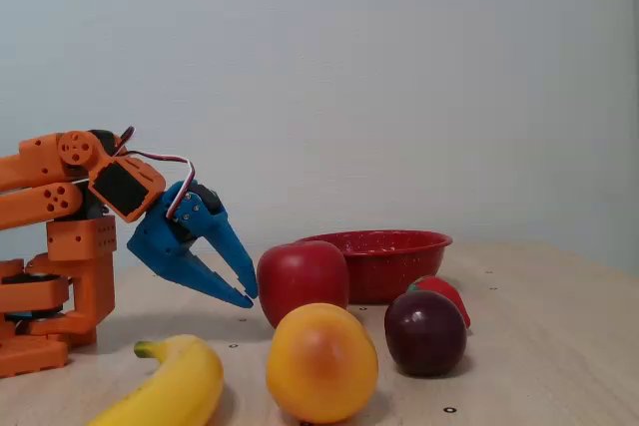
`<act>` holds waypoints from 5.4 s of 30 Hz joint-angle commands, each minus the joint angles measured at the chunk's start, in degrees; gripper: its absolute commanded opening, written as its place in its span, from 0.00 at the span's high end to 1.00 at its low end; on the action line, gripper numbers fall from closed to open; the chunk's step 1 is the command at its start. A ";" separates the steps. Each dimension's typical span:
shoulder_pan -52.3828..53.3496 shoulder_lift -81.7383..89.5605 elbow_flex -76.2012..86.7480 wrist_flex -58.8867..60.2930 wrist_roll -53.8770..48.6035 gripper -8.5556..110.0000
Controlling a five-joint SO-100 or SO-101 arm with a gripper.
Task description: Put the peach in the red bowl.
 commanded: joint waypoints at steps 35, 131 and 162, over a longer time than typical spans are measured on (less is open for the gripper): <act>-13.89 -57.30 -59.68 10.81 11.60 0.93; -28.92 -133.07 -145.20 52.91 47.37 0.93; 32.52 -119.09 -151.08 43.77 16.26 0.93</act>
